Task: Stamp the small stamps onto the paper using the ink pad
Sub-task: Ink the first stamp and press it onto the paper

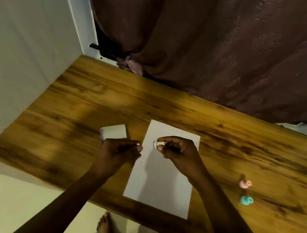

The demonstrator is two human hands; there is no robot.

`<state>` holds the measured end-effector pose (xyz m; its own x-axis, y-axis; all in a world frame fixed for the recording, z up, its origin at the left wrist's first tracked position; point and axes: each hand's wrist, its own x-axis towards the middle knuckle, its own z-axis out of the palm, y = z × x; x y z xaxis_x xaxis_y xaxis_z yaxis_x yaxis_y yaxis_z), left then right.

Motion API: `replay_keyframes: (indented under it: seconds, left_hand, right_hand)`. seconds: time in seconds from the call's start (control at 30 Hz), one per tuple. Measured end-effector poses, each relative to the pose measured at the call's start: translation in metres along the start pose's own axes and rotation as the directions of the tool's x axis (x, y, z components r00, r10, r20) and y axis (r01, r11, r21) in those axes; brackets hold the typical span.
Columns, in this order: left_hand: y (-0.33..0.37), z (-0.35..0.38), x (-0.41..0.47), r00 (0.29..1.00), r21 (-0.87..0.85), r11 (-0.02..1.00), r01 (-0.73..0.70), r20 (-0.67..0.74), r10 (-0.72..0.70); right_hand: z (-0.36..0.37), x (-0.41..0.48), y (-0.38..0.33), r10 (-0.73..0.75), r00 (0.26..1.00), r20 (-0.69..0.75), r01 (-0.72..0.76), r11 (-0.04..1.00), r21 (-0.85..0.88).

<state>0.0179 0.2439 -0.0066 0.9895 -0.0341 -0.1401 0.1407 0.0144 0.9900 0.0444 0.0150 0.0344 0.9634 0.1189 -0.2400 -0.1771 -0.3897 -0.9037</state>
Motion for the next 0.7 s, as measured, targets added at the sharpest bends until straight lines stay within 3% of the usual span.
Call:
replay_keyframes:
  seconds: [0.13,0.33,0.5,0.7]
  left_hand:
    - [-0.013,-0.068,-0.009,0.991,0.062,0.998,0.006,-0.131,0.002]
    - [-0.027,-0.125,-0.009,0.954,-0.009,0.994,0.108,-0.28,-0.106]
    - [-0.033,-0.133,-0.008,0.954,-0.02,0.993,0.115,-0.275,-0.117]
    - [-0.044,-0.13,0.0,0.958,0.034,0.992,0.122,-0.265,-0.109]
  right_hand:
    - [0.051,0.02,-0.007,-0.139,0.986,0.089,0.161,0.93,-0.332]
    - [0.121,0.049,-0.006,-0.2,0.958,0.204,0.286,0.675,-0.68]
    - [0.135,0.057,-0.005,-0.171,0.957,0.236,0.292,0.547,-0.785]
    - [0.144,0.056,0.003,-0.112,0.967,0.227,0.251,0.536,-0.806]
